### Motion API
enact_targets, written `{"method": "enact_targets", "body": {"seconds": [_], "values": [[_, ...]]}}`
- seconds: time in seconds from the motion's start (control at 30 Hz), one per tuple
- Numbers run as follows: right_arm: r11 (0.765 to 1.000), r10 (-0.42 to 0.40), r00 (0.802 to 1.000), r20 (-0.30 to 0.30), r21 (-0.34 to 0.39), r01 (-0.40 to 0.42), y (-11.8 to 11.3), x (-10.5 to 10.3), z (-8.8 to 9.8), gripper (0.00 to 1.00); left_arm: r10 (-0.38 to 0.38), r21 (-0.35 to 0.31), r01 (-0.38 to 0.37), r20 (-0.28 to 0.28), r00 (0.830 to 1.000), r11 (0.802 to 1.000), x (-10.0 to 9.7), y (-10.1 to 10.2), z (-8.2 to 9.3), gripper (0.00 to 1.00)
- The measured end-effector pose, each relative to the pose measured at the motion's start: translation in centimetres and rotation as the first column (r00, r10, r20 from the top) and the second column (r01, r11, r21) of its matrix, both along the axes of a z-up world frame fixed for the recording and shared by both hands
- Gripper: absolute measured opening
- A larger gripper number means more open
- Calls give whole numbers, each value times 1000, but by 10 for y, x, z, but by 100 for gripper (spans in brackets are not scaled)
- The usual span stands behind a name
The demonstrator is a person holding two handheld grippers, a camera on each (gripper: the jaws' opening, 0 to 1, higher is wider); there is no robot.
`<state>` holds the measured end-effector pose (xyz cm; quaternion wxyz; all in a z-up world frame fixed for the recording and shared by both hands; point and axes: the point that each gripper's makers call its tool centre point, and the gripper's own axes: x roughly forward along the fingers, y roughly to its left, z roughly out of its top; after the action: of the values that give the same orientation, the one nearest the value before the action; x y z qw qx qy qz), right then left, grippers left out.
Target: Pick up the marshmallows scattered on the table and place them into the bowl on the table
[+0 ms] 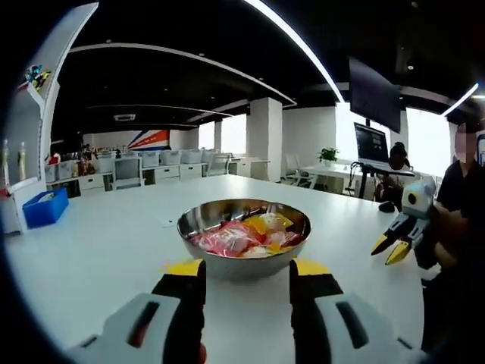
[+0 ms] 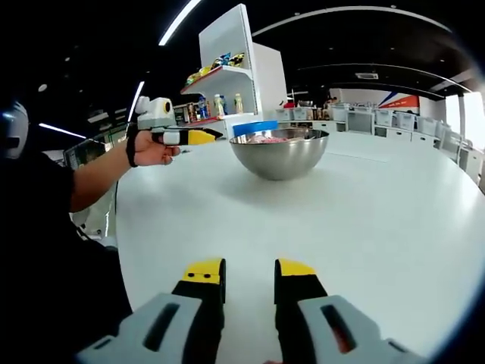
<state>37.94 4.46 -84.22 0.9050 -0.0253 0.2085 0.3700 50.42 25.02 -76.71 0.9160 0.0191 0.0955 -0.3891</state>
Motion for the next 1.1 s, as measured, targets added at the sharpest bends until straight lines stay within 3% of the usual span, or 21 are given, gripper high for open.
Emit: {"method": "enact_targets", "body": {"seconds": [0.23, 0.57, 0.9, 1.1], "values": [[1000, -7, 1000, -4, 5, 7, -1, 1, -2, 26, -4, -16, 4, -4, 1000, 1000, -16, -3, -8, 45], [1000, -10, 1000, 1, 18, 10, -2, 8, -3, 26, -16, -9, 16, 16, 1000, 1000, -17, -8, -14, 46], [997, -17, 996, 89, 83, 10, -18, 43, 11, 33, -13, -22, 14, 9, 1000, 1000, -11, -7, -15, 50], [994, 13, 992, 129, 110, -28, -16, 64, 19, 41, -23, -24, 24, 19, 1000, 999, -11, -7, -13, 53]]}}
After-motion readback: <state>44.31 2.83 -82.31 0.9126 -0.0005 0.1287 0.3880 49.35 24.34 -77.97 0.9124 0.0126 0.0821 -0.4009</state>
